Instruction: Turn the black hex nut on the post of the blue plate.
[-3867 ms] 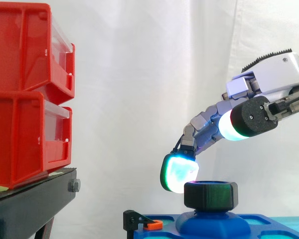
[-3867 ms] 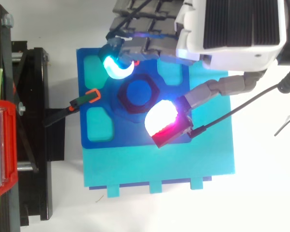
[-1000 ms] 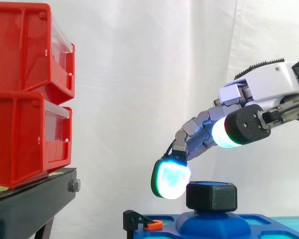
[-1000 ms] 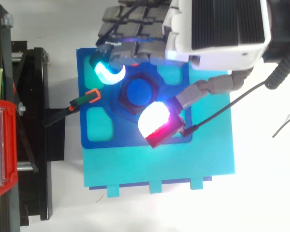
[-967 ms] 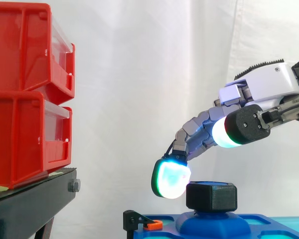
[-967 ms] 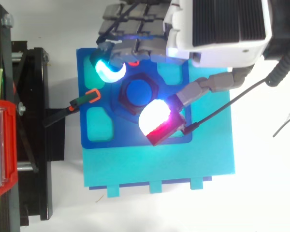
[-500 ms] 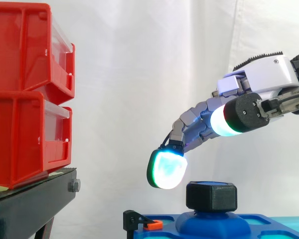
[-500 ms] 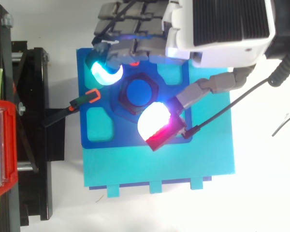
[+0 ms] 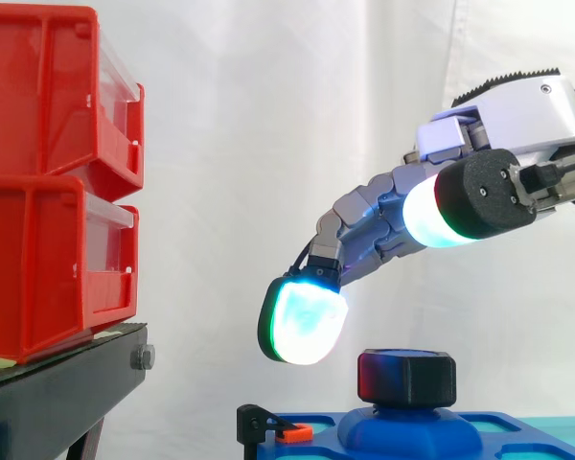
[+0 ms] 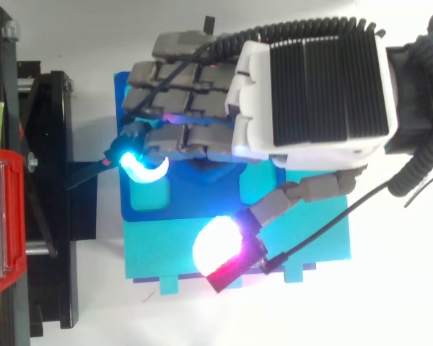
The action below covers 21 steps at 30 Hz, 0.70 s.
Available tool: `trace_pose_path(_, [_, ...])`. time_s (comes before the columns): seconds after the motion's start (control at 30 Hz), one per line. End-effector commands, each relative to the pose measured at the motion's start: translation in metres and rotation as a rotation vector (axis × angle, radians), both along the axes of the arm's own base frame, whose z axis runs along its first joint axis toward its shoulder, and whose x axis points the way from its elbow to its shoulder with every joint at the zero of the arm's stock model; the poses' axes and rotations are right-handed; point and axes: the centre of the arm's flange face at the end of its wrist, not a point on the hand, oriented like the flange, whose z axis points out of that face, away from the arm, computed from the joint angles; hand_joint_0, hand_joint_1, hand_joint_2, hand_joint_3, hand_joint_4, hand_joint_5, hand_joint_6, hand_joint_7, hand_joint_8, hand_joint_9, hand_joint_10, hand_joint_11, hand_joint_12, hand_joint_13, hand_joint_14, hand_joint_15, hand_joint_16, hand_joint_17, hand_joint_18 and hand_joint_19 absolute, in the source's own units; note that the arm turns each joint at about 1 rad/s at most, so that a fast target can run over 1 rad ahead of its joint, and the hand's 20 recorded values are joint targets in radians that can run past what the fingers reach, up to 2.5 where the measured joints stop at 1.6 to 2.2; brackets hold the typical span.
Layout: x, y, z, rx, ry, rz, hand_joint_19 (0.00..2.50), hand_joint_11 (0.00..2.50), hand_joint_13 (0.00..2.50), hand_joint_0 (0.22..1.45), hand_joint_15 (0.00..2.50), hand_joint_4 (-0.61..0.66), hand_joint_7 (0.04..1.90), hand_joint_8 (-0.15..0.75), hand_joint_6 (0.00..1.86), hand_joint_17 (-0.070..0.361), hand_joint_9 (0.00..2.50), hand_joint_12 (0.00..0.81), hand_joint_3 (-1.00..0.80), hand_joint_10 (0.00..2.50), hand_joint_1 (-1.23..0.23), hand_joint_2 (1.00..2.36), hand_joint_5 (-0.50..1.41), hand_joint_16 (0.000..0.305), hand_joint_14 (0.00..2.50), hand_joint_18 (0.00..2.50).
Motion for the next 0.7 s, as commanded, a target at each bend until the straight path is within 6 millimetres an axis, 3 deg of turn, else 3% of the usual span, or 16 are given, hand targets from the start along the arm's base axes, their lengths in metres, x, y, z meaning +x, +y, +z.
trace_pose_path(0.0, [0.0007,0.0062,0.0,-0.001,0.001,0.0,0.19,0.0,0.3,0.47,0.04,0.22,0.72,0.293,0.5,0.125,0.36,0.413,-0.5,0.0,-0.27,1.0,-0.2,0.056,0.0,0.18])
trace_pose_path(0.67, [-0.0051,0.0104,-0.0048,-0.007,0.055,0.0,0.19,0.0,0.3,0.47,0.04,0.22,0.72,0.294,0.5,0.125,0.36,0.413,-0.5,0.0,-0.27,1.0,-0.2,0.056,0.0,0.18])
